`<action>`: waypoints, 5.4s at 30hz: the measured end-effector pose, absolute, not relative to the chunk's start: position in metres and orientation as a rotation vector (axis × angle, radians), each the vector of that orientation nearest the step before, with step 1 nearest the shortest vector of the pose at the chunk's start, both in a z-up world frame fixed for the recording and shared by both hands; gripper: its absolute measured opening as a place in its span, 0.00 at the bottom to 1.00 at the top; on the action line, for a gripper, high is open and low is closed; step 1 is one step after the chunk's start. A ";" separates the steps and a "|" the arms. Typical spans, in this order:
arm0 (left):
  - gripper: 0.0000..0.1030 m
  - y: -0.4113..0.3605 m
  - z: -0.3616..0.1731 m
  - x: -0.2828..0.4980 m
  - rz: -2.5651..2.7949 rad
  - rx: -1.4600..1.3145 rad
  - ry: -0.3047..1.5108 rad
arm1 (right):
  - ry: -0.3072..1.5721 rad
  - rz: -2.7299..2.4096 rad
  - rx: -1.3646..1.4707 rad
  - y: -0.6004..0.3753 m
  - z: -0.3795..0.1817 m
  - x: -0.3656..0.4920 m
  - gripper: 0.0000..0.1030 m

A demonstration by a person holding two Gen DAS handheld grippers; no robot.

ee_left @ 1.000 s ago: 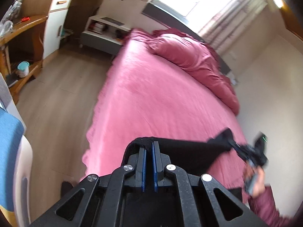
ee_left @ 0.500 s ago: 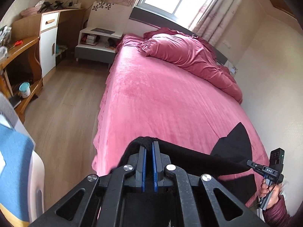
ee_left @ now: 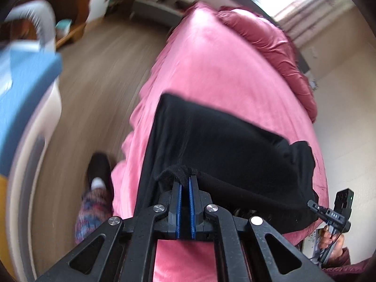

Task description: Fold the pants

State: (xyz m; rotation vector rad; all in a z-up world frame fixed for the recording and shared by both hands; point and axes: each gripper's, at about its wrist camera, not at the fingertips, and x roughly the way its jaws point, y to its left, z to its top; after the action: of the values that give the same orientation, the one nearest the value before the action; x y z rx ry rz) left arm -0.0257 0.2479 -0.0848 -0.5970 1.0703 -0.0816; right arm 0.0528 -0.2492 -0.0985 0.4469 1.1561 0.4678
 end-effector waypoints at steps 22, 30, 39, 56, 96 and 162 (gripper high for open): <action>0.35 0.262 -0.122 -0.071 -0.006 -1.228 1.055 | 1.212 0.401 0.501 -0.246 -0.147 0.056 0.10; 0.10 0.246 -0.118 -0.043 0.107 -1.078 1.098 | 1.206 0.396 0.519 -0.248 -0.156 0.062 0.08; 0.08 0.245 -0.071 -0.054 -0.020 -0.893 0.948 | 1.112 0.483 0.507 -0.258 -0.120 0.037 0.07; 0.26 0.236 -0.101 -0.055 0.200 -0.734 1.182 | 1.229 0.484 0.528 -0.265 -0.153 0.027 0.41; 0.36 -0.046 -0.078 -0.028 -0.703 0.157 1.210 | 0.811 -0.213 0.658 -0.496 -0.073 0.124 0.09; 0.08 -0.107 -0.096 -0.011 -0.897 0.389 1.170 | 0.853 -0.529 0.826 -0.616 -0.113 -0.038 0.07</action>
State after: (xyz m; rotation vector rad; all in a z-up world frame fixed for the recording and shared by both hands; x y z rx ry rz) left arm -0.0107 -0.1067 -0.0956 0.3894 1.1699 -0.8972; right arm -0.0378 -0.6161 -0.1132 0.8261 0.8530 -0.5292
